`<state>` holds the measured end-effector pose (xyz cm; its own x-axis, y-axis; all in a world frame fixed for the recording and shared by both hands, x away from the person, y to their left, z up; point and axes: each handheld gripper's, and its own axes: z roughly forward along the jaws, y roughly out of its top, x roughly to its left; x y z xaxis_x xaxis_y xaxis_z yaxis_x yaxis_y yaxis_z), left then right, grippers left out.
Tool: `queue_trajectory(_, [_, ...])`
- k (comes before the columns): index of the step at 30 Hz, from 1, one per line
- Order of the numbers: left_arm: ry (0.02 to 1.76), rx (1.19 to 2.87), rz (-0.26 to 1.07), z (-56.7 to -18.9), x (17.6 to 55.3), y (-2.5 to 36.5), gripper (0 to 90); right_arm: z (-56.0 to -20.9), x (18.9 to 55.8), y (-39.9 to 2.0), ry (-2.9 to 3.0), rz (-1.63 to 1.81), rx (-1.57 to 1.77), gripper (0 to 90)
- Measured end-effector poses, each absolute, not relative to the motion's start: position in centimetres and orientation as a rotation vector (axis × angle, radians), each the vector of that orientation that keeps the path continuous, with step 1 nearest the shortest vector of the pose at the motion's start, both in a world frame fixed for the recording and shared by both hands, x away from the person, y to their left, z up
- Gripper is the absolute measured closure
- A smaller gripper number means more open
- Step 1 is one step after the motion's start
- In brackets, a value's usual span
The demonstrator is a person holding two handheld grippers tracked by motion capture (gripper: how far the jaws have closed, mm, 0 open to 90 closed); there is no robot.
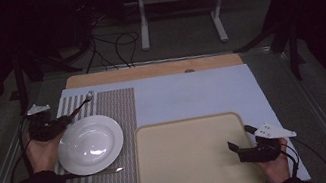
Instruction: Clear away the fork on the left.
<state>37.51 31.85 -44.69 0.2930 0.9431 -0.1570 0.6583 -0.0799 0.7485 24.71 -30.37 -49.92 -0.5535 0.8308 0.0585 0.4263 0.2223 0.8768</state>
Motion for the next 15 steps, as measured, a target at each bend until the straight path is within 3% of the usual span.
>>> queue_trajectory(15, [1.406, 1.776, 0.533, -43.8, 35.8, 30.0, 75.8, -49.9, 24.7, -30.4, 2.075, 1.280, 1.157, 9.5])
